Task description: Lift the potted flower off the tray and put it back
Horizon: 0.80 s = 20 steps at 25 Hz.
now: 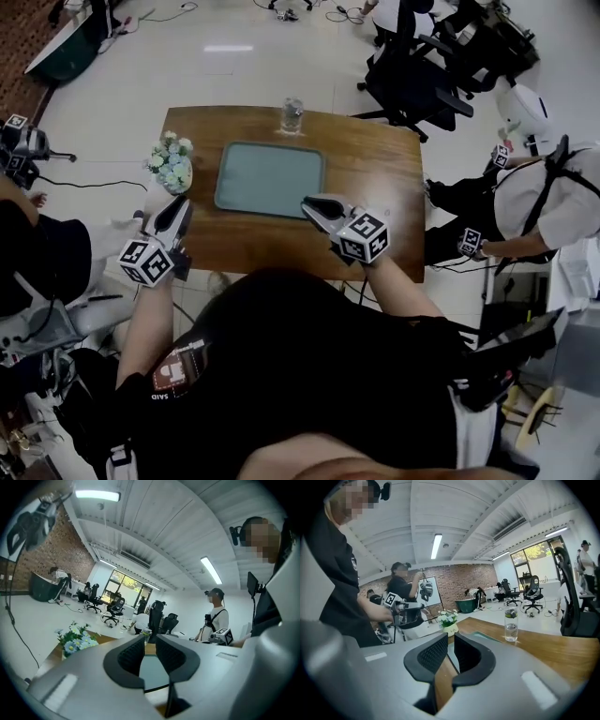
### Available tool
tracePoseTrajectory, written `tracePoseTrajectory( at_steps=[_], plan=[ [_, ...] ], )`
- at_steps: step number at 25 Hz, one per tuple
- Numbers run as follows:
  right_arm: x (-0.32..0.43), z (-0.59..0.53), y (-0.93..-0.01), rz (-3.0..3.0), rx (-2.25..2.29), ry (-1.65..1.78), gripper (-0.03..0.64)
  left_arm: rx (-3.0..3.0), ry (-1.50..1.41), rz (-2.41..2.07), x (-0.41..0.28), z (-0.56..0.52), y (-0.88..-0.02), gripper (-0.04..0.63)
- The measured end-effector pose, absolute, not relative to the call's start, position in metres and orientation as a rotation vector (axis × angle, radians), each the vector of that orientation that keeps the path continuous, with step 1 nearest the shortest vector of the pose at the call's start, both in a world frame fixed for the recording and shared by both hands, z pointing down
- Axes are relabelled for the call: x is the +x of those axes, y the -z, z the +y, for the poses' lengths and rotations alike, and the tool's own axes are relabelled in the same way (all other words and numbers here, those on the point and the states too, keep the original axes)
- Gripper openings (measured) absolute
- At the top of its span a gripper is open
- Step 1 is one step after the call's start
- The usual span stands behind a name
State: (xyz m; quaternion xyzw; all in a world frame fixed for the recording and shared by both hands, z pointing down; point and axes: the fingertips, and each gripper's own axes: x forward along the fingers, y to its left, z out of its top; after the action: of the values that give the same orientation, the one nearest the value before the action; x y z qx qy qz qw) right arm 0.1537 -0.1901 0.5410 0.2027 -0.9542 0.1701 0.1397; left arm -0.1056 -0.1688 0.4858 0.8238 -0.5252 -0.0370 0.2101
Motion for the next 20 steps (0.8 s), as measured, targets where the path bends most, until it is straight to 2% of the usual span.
tracePoseTrajectory(
  at_steps=[11, 20],
  plan=[
    [-0.027, -0.189, -0.559, -2.687, 0.619, -0.508, 0.104, 2.335, 0.005, -1.416, -0.255, -0.17, -0.515, 0.104],
    [-0.158, -0.209, -0.636, -2.53, 0.811, -0.546, 0.197, 2.313, -0.087, -1.316, -0.356, -0.178, -0.568, 0.109]
  ],
)
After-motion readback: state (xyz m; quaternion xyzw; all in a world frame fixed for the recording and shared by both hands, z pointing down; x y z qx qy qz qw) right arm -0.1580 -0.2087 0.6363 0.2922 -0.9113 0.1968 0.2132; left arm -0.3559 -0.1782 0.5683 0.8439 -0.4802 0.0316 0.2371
